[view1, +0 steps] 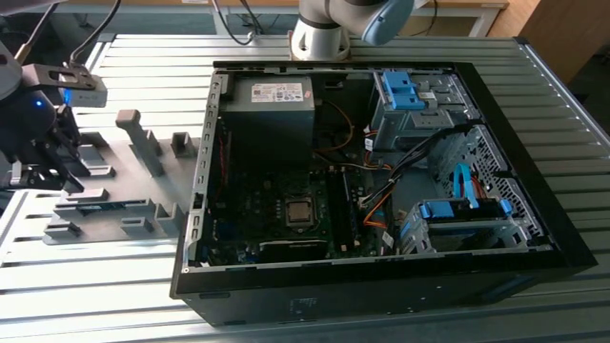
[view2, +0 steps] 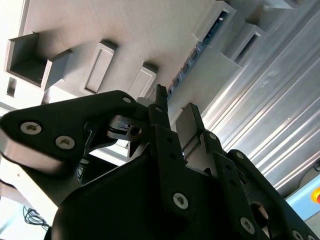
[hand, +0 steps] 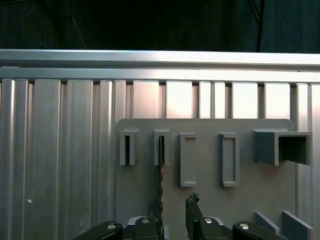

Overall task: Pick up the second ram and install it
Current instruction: 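Pick up the second ram and move it above second insertion slot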

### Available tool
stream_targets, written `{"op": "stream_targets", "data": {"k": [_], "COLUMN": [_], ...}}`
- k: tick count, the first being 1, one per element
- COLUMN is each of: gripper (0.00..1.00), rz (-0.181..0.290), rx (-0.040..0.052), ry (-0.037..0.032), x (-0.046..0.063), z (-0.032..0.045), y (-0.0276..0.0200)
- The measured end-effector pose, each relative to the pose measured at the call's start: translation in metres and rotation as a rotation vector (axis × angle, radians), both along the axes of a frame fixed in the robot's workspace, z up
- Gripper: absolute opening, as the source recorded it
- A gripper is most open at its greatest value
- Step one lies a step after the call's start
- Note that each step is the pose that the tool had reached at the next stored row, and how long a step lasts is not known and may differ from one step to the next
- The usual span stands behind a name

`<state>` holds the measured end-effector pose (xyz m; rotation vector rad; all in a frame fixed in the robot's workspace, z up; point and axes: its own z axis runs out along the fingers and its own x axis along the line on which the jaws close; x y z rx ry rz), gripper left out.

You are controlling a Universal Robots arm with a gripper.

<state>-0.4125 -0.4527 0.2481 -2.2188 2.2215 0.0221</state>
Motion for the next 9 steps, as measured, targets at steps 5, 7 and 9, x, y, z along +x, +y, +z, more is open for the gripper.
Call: {"op": "stream_targets", "data": {"k": [5, 7, 9], "gripper": [0.35, 0.35, 0.35], "rz": [0.000, 0.000, 0.000], "rx": [-0.0001, 0.0000, -0.0002], "ry": [0.0000, 0.0000, 0.0001], "x": [0.000, 0.000, 0.000], "z": [-0.0086, -0.0119, -0.0143], "y": [-0.0008, -0.0010, -0.0016]}}
